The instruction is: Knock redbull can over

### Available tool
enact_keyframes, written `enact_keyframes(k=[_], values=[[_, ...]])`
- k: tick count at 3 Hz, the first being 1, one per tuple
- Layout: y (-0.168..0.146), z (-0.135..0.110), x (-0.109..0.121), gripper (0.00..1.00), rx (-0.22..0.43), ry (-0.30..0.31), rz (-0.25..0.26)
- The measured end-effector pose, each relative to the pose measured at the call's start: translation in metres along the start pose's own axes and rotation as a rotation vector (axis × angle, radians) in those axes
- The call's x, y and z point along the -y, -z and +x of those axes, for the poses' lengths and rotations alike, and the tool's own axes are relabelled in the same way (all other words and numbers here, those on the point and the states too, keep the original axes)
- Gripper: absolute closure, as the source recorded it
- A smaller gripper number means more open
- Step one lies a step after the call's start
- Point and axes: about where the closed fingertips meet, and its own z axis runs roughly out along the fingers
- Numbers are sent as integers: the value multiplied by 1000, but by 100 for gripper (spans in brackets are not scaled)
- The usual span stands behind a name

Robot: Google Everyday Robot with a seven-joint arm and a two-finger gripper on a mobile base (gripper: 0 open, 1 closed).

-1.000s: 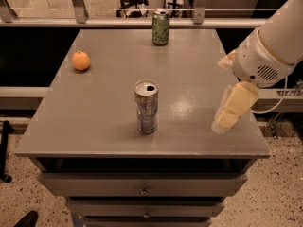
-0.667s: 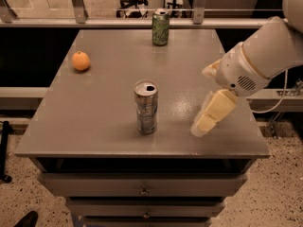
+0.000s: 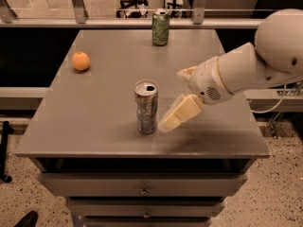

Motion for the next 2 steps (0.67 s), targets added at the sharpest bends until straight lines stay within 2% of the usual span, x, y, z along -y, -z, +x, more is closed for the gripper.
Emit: enact_keyframes(k=[1,2], values=[[-30,-19,12,0,91,0,16],[-42,-31,25,0,136,-11,32]])
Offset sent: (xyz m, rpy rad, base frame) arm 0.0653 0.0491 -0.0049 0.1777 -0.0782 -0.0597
